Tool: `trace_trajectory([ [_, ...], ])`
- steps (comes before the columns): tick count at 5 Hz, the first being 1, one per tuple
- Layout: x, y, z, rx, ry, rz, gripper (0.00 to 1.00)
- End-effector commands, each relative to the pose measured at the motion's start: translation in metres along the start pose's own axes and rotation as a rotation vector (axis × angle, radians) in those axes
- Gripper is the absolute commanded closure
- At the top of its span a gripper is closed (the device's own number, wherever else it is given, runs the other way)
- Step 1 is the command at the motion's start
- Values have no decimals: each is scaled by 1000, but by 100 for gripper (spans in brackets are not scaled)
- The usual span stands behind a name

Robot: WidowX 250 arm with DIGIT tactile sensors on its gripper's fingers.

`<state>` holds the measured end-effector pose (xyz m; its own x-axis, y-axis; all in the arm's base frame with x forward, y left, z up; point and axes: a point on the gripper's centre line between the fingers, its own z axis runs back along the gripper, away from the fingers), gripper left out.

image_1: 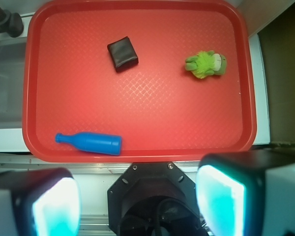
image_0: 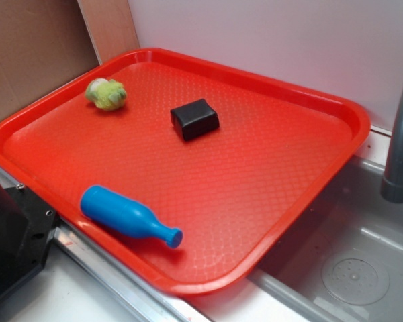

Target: Grab the green animal.

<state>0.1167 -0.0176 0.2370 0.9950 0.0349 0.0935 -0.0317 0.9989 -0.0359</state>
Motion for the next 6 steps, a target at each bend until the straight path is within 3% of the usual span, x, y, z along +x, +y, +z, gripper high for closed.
trace_trajectory([
  [1, 0, 0, 0, 0, 0, 0, 0],
  [3, 31, 18, -14, -51, -52, 368, 0],
  [5, 58, 54, -44, -69, -170, 864, 0],
  [6, 72, 76, -65, -24, -224, 1105, 0],
])
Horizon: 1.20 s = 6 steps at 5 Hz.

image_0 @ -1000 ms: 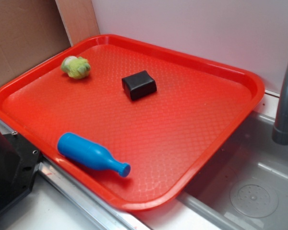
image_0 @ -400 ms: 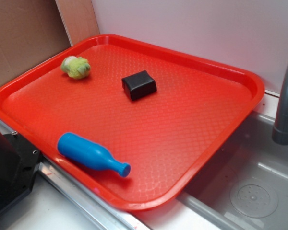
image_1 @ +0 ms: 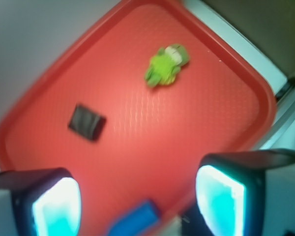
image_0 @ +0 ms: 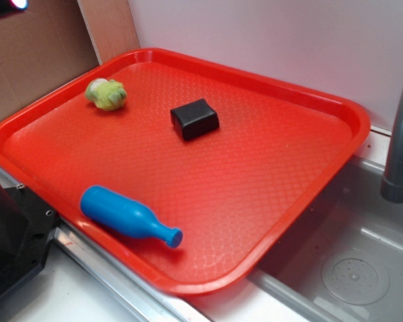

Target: Grab the green animal.

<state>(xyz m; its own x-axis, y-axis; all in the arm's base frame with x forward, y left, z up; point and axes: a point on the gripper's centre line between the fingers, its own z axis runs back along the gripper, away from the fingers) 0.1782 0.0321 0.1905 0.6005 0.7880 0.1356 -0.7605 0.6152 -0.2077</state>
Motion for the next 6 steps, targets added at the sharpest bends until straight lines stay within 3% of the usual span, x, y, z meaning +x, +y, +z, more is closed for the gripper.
trace_trajectory([
  [1, 45, 21, -46, 61, -160, 471, 0],
  [2, 62, 29, -78, 106, -235, 616, 0],
  [3, 75, 38, -105, 152, -270, 677, 0],
  [6, 91, 53, -153, 251, -328, 727, 0],
])
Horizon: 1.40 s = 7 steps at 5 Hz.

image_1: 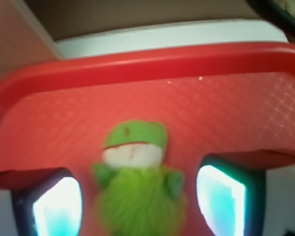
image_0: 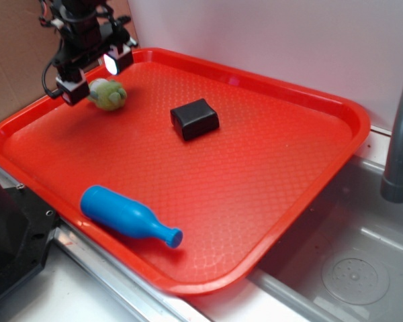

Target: Grab the green animal.

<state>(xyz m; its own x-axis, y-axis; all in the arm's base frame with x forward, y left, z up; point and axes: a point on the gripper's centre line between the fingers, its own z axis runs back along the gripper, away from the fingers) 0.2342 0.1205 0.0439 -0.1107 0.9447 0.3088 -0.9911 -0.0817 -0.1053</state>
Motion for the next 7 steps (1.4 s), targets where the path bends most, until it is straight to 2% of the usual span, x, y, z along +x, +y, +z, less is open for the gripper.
trace_trajectory([
  [1, 8, 1, -18, 2, -48, 19, 0],
  [2, 7, -2, -25, 10, -56, 23, 86],
  [3, 3, -4, -14, -31, -16, -11, 100],
  [4, 1, -6, 11, -97, 80, -156, 100],
  [5, -6, -11, 38, -163, 202, -354, 100],
  [6, -22, -13, 61, -157, 263, -530, 100],
  [7, -43, -6, 90, -184, 315, -750, 100],
])
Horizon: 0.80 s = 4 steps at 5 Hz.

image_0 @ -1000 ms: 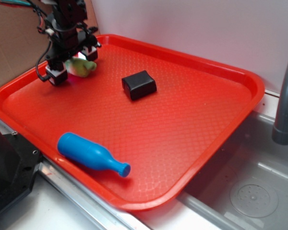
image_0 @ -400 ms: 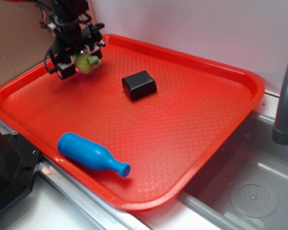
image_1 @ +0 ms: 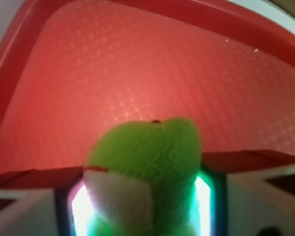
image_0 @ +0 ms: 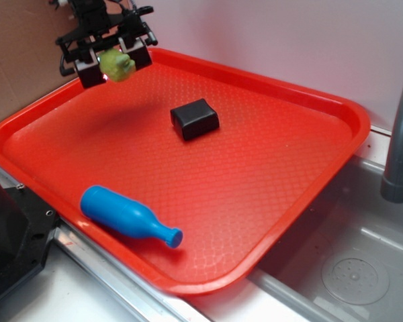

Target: Grab the green animal.

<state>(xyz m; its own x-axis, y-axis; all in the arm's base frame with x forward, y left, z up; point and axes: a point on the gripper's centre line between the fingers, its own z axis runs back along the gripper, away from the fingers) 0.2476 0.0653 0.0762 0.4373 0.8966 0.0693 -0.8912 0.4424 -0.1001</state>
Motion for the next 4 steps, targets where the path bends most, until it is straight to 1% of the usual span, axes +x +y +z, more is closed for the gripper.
trace_trajectory([
  [1, -47, 0, 70, -57, 39, -472, 100],
  [2, -69, 5, 90, -55, 60, -694, 100],
  [3, -88, 12, 99, -84, 111, -796, 100],
  [4, -102, 20, 102, -111, 28, -877, 100],
])
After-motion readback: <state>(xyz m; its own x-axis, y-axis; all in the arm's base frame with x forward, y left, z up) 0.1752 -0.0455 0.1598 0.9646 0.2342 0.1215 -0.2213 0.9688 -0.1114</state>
